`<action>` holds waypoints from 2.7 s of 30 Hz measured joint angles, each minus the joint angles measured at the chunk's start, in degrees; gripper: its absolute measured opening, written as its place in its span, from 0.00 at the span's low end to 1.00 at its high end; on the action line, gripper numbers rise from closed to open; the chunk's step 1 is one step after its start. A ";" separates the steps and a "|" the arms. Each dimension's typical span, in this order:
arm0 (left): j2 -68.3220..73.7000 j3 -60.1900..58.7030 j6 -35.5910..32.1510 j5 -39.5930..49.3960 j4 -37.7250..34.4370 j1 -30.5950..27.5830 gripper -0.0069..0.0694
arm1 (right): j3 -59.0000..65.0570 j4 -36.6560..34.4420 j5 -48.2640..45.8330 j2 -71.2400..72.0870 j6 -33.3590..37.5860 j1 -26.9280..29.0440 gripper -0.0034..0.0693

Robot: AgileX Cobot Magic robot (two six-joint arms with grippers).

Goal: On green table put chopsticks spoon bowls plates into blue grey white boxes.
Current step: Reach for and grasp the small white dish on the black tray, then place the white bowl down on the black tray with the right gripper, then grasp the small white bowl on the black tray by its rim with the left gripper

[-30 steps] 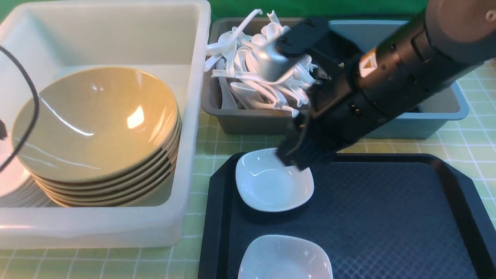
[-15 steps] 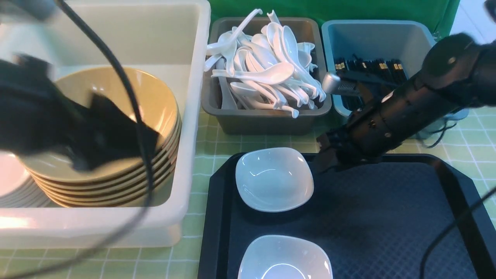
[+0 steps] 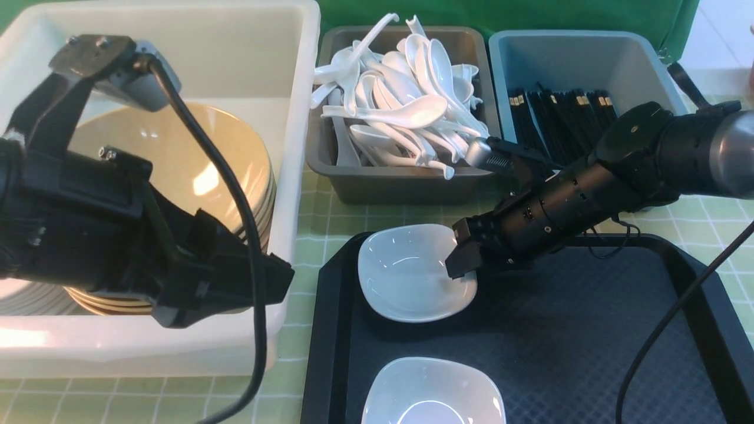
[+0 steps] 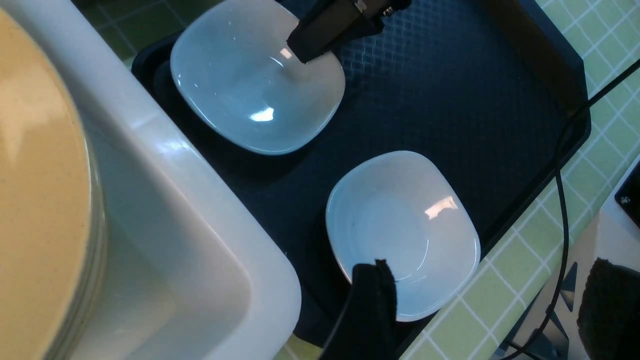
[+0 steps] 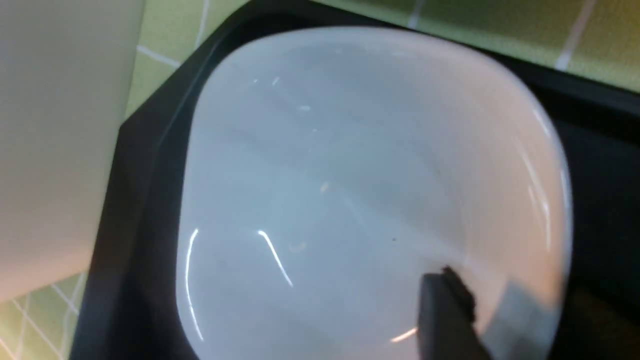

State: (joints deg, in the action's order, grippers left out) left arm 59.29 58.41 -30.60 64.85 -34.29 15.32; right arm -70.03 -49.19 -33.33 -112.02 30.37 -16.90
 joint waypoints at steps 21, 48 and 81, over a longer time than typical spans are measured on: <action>0.00 0.00 0.92 0.00 0.06 0.00 0.72 | 12.47 15.52 -12.26 26.35 -3.92 16.80 0.12; 0.00 0.00 1.26 -0.19 -0.15 0.00 0.72 | 39.90 16.69 3.50 36.29 -5.05 18.06 0.52; 58.05 48.15 -2.72 5.27 4.76 25.31 0.72 | 19.91 12.39 -27.73 66.70 2.18 14.51 0.80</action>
State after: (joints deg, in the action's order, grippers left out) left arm 117.34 106.56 -33.32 70.12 -29.53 40.64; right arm -50.12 -36.80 -61.06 -45.33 32.56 -2.39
